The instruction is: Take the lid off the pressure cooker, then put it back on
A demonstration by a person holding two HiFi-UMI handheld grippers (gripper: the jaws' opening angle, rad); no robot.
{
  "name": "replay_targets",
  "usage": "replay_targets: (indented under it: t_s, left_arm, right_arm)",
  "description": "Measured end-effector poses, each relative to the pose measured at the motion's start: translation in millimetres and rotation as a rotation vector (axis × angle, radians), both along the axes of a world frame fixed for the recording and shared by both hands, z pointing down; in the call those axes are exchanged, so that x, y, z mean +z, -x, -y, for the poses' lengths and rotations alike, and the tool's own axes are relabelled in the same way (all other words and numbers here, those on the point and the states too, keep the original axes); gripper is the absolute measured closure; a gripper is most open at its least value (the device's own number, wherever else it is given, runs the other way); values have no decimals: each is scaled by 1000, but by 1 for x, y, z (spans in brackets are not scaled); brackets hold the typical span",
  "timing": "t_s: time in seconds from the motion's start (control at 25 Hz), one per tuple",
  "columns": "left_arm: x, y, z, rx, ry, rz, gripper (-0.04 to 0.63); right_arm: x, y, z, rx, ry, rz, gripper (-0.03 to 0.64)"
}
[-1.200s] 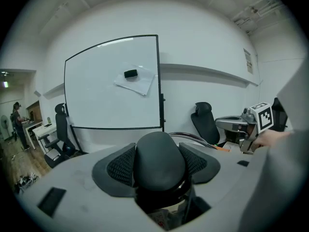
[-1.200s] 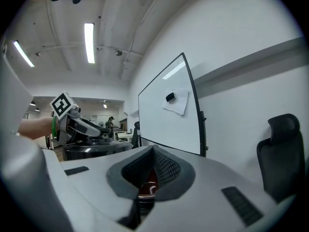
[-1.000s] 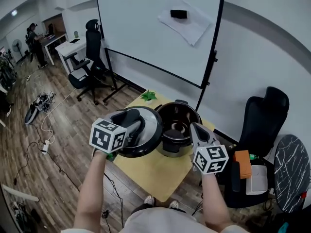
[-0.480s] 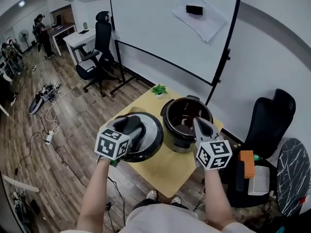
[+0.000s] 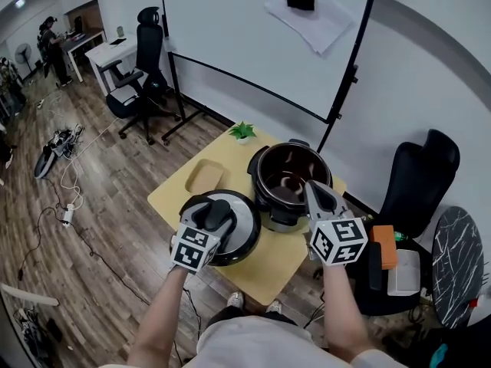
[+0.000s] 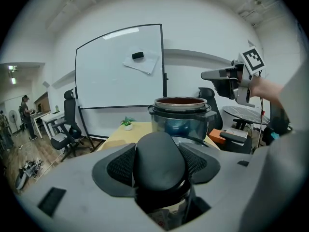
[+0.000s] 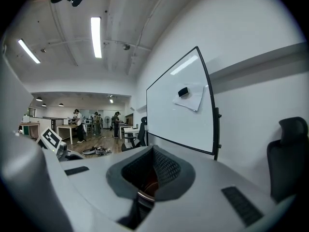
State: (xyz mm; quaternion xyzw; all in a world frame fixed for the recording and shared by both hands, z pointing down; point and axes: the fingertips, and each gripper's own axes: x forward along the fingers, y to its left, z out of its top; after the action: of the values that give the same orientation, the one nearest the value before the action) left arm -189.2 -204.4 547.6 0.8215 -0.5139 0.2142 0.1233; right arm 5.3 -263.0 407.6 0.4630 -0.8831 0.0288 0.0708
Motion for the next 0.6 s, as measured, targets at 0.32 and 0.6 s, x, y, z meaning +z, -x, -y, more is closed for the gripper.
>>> replay_targets:
  t_s: [0.32, 0.6]
  left_arm:
    - [46, -11, -6, 5, 18, -3, 312]
    - [73, -10, -6, 7, 24, 16, 312]
  right_arm:
    - [5, -2, -1, 12, 11, -27, 615]
    - [10, -2, 0, 17, 25, -49, 615]
